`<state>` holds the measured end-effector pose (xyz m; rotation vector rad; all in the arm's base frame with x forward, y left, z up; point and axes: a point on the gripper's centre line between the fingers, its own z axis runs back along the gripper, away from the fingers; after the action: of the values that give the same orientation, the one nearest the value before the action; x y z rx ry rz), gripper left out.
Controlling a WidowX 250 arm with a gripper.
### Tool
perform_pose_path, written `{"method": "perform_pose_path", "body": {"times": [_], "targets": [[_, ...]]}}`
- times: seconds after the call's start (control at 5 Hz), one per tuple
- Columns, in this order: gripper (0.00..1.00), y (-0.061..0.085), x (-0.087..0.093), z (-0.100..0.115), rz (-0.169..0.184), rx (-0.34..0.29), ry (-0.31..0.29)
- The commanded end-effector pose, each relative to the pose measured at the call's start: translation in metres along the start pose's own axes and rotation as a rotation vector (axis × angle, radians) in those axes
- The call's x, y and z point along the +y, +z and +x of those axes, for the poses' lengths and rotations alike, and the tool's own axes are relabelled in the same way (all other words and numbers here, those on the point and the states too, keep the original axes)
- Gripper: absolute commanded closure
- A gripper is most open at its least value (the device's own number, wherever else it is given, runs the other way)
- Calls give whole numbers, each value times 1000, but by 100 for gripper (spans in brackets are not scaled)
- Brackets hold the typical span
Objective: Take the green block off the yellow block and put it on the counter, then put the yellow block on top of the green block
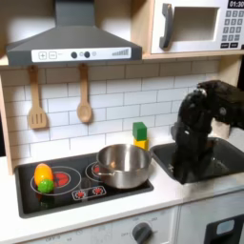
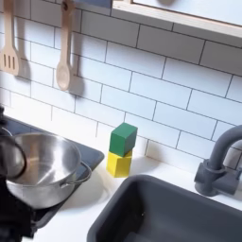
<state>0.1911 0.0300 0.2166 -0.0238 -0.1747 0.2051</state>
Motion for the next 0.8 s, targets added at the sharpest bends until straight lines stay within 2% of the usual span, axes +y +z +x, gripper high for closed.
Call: {"method": "perform_pose_path", "body": {"times": [0.0, 0.2, 0.4, 0.6], "targets": [[100, 3, 2, 29, -3, -55, 43], [100, 5, 3, 48, -17, -109, 49], [100, 10, 6, 72, -30, -163, 80], [100, 11, 10, 89, -24, -205, 85]]}}
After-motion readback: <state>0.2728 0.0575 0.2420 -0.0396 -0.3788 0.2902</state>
